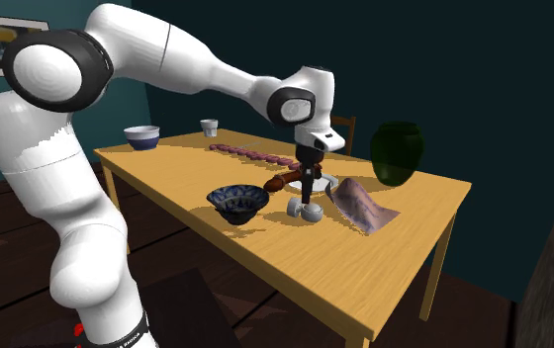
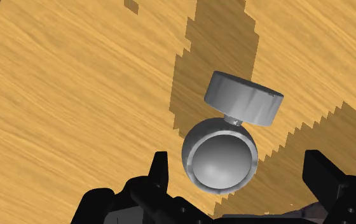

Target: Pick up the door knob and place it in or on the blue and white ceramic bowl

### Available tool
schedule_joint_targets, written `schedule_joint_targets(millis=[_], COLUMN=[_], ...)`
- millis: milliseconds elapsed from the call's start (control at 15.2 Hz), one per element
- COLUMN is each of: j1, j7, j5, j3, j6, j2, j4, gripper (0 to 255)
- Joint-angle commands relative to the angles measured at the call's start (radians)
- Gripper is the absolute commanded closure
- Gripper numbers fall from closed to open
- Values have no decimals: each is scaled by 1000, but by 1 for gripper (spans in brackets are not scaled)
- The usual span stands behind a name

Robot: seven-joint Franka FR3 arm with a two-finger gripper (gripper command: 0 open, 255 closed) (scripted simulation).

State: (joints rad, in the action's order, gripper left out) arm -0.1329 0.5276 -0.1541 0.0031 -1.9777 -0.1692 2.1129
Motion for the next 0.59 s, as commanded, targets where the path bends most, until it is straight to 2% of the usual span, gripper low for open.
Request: schedule_joint_targets(millis=[0,528], j1=[-6,0], j7=[22,18], j5=[-8,-16], j3=[-4,2], j6=[-23,-110], j2=[33,61], j4=[-8,50], gripper=[0,0])
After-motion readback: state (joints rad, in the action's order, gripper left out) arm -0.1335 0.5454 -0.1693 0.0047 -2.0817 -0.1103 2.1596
